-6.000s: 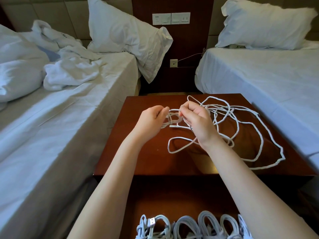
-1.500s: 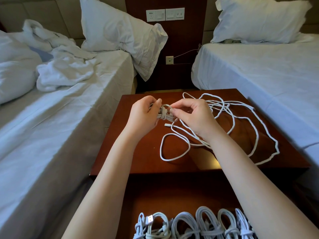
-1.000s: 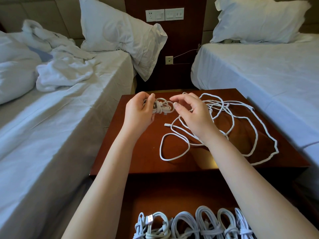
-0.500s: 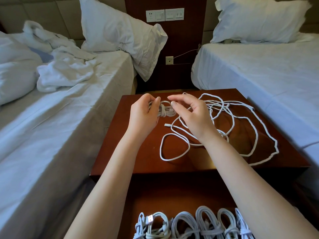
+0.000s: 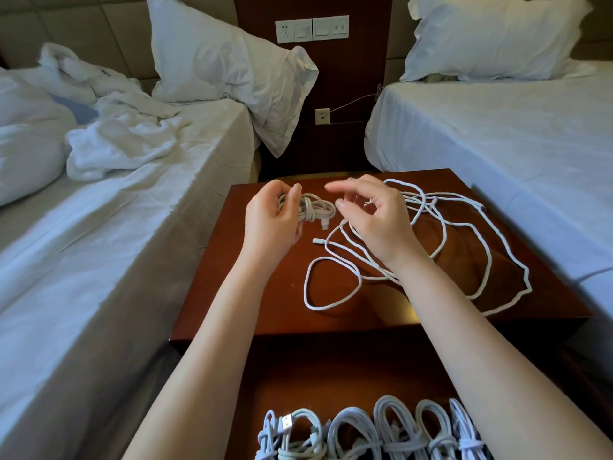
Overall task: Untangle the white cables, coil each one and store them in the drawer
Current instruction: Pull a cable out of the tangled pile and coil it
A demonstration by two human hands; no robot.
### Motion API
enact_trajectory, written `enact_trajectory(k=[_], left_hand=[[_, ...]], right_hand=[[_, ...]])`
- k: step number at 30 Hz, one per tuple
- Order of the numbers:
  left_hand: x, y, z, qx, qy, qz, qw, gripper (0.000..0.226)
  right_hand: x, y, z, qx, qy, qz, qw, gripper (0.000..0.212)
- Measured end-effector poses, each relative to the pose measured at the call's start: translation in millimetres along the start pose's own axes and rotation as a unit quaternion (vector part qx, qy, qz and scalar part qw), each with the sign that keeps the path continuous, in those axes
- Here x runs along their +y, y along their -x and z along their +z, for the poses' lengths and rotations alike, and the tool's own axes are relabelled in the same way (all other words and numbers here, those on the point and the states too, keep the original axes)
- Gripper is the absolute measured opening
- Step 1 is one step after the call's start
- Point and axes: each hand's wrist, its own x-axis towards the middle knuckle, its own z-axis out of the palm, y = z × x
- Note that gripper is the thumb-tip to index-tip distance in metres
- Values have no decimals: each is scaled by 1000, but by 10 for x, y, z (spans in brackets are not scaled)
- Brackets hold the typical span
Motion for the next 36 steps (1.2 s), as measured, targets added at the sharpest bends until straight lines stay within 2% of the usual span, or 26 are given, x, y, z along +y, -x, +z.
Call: enact_trajectory(k=[2, 5, 7, 11, 14, 19, 25, 30, 36], left_hand=[[-28, -17, -11, 18, 5, -1, 1000, 31], [-84, -39, -20, 31, 21, -4, 999, 32], [-101, -39, -11, 28, 15, -2, 1000, 31], [-104, -37, -24, 24, 8, 2, 1000, 31], [-126, -55, -109, 14, 1, 10, 1000, 27], [-111, -40, -170, 2, -11, 38, 999, 23], [-82, -20, -189, -28, 8, 20, 999, 25], [-131, 6, -225, -43, -9, 38, 998, 26], [-155, 113, -314, -41, -14, 27, 999, 22]], right_hand=[[8, 5, 3, -7, -21, 48, 999, 19], [47, 13, 62, -116, -32, 129, 984, 12], [61, 35, 115, -155, -51, 160, 974, 8], [76, 56, 162, -135, -50, 149, 978, 8], [110, 53, 135, -155, -7, 144, 977, 15], [111, 44, 99, -162, -3, 145, 976, 14], [126, 44, 113, -164, -36, 145, 975, 3], [62, 59, 147, -172, -128, 122, 969, 28], [-41, 89, 187, -174, -127, 98, 972, 25]])
